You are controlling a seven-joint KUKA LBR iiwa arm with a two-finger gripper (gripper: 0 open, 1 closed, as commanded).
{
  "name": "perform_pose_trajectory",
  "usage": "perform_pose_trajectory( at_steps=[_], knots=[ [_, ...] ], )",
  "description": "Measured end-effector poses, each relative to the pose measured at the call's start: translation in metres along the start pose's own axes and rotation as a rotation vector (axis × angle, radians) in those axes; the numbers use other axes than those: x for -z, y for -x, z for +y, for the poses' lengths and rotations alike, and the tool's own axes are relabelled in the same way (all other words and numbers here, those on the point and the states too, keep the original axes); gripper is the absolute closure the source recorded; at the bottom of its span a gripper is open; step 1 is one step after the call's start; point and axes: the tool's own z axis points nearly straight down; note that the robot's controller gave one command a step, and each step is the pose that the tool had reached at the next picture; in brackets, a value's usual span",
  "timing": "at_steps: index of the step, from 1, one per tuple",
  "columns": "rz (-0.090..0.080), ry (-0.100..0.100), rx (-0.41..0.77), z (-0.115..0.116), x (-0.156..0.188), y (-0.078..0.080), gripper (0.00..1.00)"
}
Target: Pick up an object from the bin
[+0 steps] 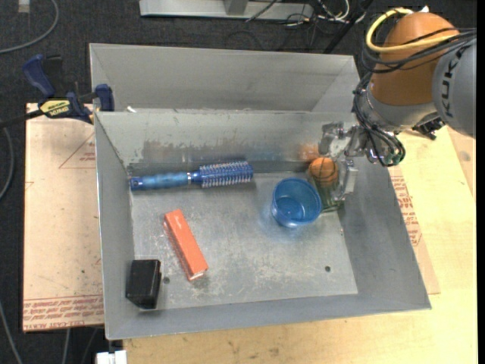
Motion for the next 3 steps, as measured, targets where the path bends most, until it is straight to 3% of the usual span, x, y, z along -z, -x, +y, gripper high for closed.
perform_pose_trajectory(
  at_steps=[1,2,3],
  knots=[
    [-0.008,-0.001,0.002,0.000,0.005,0.002,0.00],
    [-0.008,-0.001,0.017,0.030,-0.052,-0.040,0.00],
    [-0.006,0.000,0.201,0.019,-0.083,-0.036,0.00]
  ],
)
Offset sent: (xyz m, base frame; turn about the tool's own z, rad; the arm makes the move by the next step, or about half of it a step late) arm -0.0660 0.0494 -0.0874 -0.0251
